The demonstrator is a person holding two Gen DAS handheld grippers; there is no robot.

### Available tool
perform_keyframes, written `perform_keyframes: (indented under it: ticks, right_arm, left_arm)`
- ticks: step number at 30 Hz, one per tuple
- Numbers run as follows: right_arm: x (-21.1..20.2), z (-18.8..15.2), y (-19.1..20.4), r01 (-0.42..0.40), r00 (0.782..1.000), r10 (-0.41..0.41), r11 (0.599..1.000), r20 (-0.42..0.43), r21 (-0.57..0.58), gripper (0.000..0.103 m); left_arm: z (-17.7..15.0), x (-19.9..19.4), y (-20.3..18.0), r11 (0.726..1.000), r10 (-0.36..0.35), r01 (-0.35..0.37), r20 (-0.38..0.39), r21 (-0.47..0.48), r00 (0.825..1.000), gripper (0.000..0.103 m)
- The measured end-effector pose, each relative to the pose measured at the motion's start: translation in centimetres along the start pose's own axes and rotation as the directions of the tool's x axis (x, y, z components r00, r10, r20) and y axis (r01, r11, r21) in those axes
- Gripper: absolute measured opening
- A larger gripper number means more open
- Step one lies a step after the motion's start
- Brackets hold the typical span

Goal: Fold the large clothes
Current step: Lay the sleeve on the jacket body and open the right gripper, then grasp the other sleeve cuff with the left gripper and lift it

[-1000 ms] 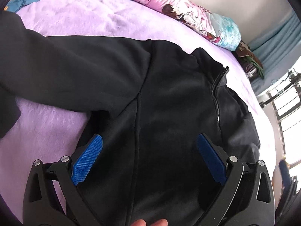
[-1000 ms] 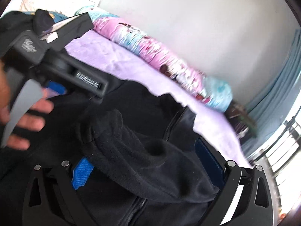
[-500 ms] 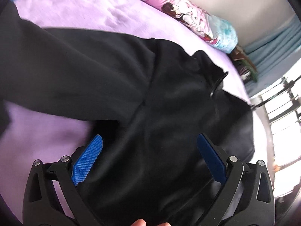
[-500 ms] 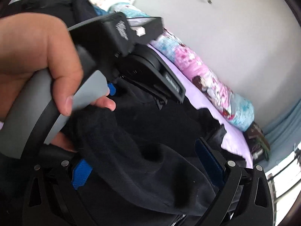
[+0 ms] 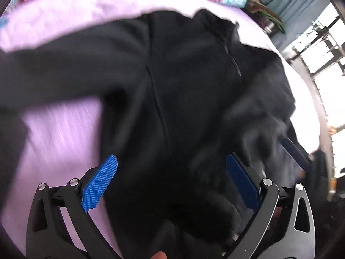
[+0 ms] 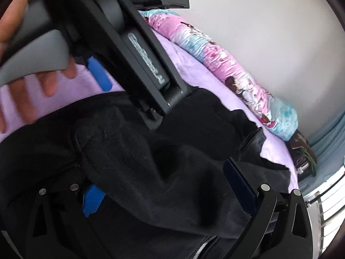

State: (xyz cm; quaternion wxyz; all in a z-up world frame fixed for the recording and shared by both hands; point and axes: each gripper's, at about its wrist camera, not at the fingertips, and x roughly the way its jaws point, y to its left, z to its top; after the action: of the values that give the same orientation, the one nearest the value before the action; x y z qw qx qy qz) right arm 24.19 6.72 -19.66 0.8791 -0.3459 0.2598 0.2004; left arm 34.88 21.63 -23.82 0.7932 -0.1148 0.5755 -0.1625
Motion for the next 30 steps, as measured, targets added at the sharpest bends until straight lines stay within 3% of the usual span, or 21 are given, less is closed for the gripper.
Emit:
perform_keyframes:
  ticks: [2,4,7,10,12,14,16,18,21,24,26,28,30]
  right_arm:
    - [-0.4,-0.6,0.6,0.011,1.000,-0.011,1.000,0.016,-0.011,0.097]
    - [-0.6,-0.9,0.9,0.016,1.000,-0.016,0.999,0.023,-0.030,0.097]
    - [-0.7,-1.0,0.7,0.026,0.999,-0.025,0.999,0.037,-0.037,0.097]
    - [-1.1,-0.8,0.5,0.038,0.998,-0.037,0.999,0.047,-0.026,0.097]
    - [-1.3,-0.7,0.3,0.048,0.998,-0.047,0.999,0.051,-0.021,0.097]
    - [-1.5,-0.8,0.1,0.049,0.997,-0.048,0.999,0.054,-0.013,0.097]
    - [-1.7,-0.9,0.0,0.050,0.997,-0.049,0.999,0.053,-0.014,0.097]
    - [-1.6,-1.1,-0.3,0.046,0.998,-0.045,0.999,0.053,-0.024,0.097]
    - [-2.1,-1.6,-0.7,0.029,0.998,-0.027,0.999,0.050,-0.036,0.097]
    - [-3.6,-2.3,-1.3,-0.012,0.999,0.015,0.998,0.043,-0.063,0.097]
    - [-5.1,-3.2,-3.0,-0.109,0.993,0.111,0.992,0.037,-0.056,0.097]
    - [-5.9,-4.0,-7.4,-0.271,0.962,0.269,0.962,0.040,0.035,0.097]
    - [-4.7,-4.1,-12.9,-0.357,0.934,0.357,0.927,0.024,0.116,0.097]
  left_arm:
    - [-1.5,0.8,0.1,0.996,-0.074,0.072,-0.044,-0.047,0.996,0.097]
    - [-1.9,1.2,0.0,0.998,-0.044,0.040,-0.067,-0.050,0.997,0.097]
    - [-1.8,1.9,-0.1,0.992,-0.092,0.083,-0.086,-0.098,0.992,0.097]
    - [-1.8,2.1,-1.3,0.992,-0.104,0.097,-0.086,-0.082,0.991,0.094]
    - [-1.9,2.3,-1.6,0.994,-0.095,0.090,-0.094,-0.062,0.991,0.064]
    - [-1.9,2.1,-1.8,0.997,-0.071,0.067,-0.089,-0.043,0.993,0.052]
    - [-1.9,2.2,-2.0,0.993,-0.114,0.111,-0.091,-0.044,0.989,0.038]
    - [-1.8,2.1,-2.1,0.990,-0.137,0.134,-0.084,-0.036,0.987,0.016]
    - [-1.6,2.2,-2.4,0.989,-0.147,0.146,-0.070,-0.012,0.987,0.012]
    - [-1.2,1.9,-1.9,0.988,-0.154,0.153,-0.046,-0.031,0.987,0.011]
    - [-1.0,1.5,-1.9,0.987,-0.156,0.154,-0.032,-0.033,0.987,0.011]
    - [-1.0,1.2,-2.0,0.989,-0.146,0.146,-0.027,-0.022,0.989,0.011]
    - [-1.2,0.9,-2.4,0.990,-0.141,0.140,-0.024,-0.008,0.990,0.012]
